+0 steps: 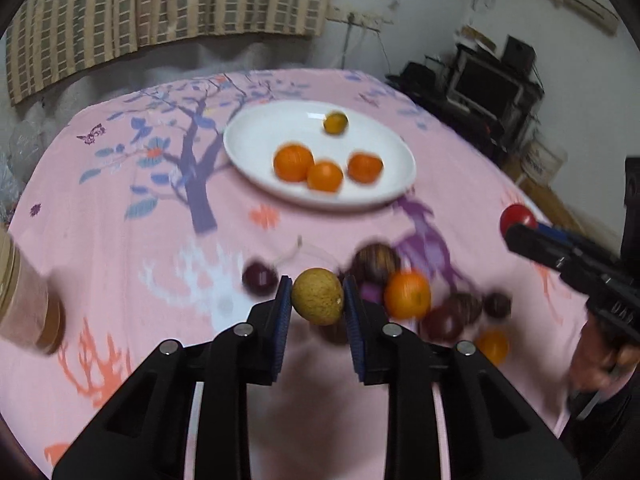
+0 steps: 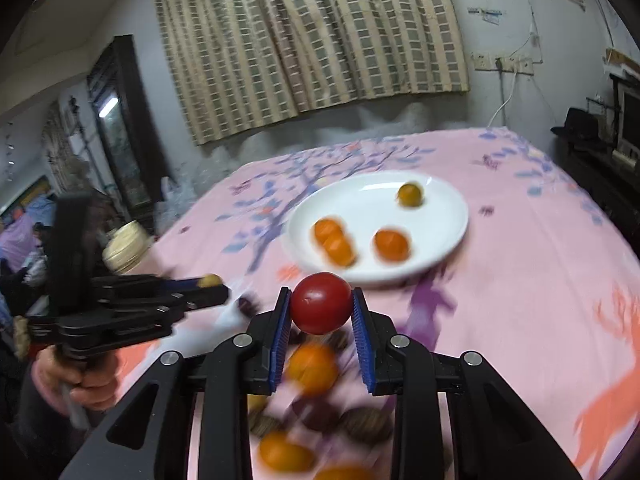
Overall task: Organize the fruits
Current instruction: 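Release both fruits onto the white plate by opening both tools, then grasp an orange with the left tool while the right tool grasps a small orange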
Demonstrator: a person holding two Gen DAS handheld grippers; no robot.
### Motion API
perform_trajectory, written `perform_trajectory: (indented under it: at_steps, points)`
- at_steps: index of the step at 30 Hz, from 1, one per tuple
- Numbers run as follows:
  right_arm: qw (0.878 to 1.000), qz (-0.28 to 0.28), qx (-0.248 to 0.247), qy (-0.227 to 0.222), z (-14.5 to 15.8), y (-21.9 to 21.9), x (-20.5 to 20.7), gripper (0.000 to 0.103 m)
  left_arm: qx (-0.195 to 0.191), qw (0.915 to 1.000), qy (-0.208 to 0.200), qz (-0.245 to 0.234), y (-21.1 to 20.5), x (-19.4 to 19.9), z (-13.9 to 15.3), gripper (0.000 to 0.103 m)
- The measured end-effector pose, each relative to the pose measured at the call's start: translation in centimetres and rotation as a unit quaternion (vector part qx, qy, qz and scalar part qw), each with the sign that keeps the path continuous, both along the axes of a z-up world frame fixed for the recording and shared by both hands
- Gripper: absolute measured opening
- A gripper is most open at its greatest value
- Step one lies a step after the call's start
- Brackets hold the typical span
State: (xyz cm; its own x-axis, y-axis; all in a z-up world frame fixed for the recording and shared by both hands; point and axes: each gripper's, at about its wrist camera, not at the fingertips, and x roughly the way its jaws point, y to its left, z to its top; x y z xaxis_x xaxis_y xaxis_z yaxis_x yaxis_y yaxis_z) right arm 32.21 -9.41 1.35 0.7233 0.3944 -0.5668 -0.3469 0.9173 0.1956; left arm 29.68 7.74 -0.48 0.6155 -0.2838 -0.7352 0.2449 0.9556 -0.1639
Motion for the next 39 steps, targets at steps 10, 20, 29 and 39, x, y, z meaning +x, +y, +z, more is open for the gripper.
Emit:
perform_trajectory:
  at_steps: [10, 20, 29, 39]
  points:
    - [0.998, -0.042, -0.04, 0.036, -2.8, -0.9, 10.8, 0.03, 0.039, 0.9979, 0.001, 0.052, -3.1, 13.6, 0.7, 0.026]
    - [0.998, -0.033, -0.04, 0.023, -2.6, -1.1, 10.6, 0.048, 0.068, 0.9937, 0.019, 0.087, -3.0, 17.7, -2.0, 0.068]
    - [1.0, 0.025, -0.006, 0.008, -1.3, -2.0, 1.0, 0.059, 0.057, 0.9916, -0.056, 0.102, -1.9, 6.8, 2.3, 0.097]
    - [0.997, 0.048, -0.014, 0.066, -5.3, -3.2, -9.9, 0.059, 0.022, 0.9962, -0.041, 0.074, -2.3, -5.4, -2.1, 0.098]
